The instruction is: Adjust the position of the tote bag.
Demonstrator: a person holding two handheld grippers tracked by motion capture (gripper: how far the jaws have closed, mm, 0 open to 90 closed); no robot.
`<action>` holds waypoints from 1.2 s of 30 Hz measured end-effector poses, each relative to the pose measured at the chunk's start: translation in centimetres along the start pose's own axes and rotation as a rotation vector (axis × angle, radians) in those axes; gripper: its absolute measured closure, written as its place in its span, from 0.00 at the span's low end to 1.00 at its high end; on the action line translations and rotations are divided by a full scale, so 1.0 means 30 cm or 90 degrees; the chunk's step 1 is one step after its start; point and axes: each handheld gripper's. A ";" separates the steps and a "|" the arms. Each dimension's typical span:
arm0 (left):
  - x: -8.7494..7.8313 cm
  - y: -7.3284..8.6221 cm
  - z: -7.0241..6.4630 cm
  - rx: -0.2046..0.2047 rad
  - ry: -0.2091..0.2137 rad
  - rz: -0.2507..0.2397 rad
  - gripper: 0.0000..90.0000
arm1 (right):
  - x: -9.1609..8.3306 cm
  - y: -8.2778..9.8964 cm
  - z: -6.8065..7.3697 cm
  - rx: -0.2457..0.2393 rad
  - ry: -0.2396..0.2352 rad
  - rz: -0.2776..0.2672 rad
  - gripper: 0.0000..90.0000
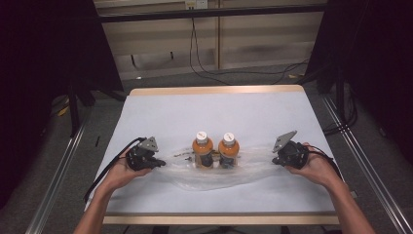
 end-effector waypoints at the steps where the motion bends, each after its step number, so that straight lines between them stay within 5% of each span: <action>1: -0.007 0.000 0.001 -0.004 0.006 -0.011 1.00 | -0.003 -0.001 -0.001 0.003 -0.005 -0.005 1.00; 16: -0.070 -0.037 -0.028 -0.011 0.032 -0.168 1.00 | -0.072 -0.028 -0.015 0.053 -0.042 -0.132 1.00; 19: -0.048 -0.059 -0.052 -0.003 0.049 -0.176 1.00 | -0.085 -0.030 -0.021 0.074 -0.051 -0.158 1.00; 22: -0.025 -0.080 -0.078 0.012 0.024 -0.172 1.00 | -0.092 -0.034 -0.024 0.082 -0.068 -0.178 1.00; 25: -0.004 -0.094 -0.091 0.009 0.036 -0.173 1.00 | -0.096 -0.038 -0.024 0.089 -0.057 -0.176 1.00; 29: 0.012 -0.108 -0.107 0.008 0.049 -0.179 1.00 | -0.098 -0.045 -0.024 0.102 -0.076 -0.202 1.00; 36: 0.061 -0.156 -0.182 0.037 0.056 -0.171 1.00 | -0.091 -0.098 0.012 0.097 -0.100 -0.223 1.00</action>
Point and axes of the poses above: each handheld gripper's, and its own axes: x roughly forward along the jaws, y roughly out of its underside, z roughly to its left, and after that the axes turned 10 degrees about y, right-handed
